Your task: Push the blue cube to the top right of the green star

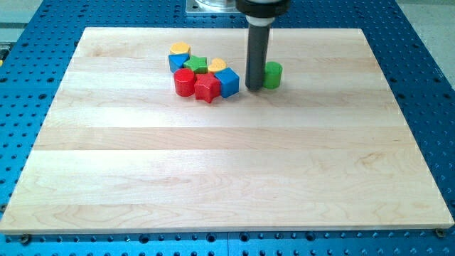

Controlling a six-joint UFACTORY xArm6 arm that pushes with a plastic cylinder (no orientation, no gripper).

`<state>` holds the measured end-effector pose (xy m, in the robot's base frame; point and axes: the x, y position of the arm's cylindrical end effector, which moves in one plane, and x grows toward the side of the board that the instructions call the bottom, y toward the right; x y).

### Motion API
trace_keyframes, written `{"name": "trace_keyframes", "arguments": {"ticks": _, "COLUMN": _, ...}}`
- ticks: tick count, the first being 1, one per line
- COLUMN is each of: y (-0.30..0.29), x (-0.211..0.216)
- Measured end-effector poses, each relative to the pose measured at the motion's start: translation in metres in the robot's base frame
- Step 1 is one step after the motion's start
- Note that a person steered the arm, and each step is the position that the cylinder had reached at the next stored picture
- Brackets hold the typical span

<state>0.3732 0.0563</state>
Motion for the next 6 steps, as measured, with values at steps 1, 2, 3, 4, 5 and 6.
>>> {"name": "trace_keyframes", "arguments": {"ticks": 1, "y": -0.022, "x": 0.025}}
{"name": "trace_keyframes", "arguments": {"ticks": 2, "y": -0.051, "x": 0.011}}
{"name": "trace_keyframes", "arguments": {"ticks": 3, "y": -0.056, "x": -0.018}}
{"name": "trace_keyframes", "arguments": {"ticks": 4, "y": -0.056, "x": -0.06}}
{"name": "trace_keyframes", "arguments": {"ticks": 5, "y": -0.053, "x": -0.09}}
{"name": "trace_keyframes", "arguments": {"ticks": 6, "y": -0.025, "x": -0.119}}
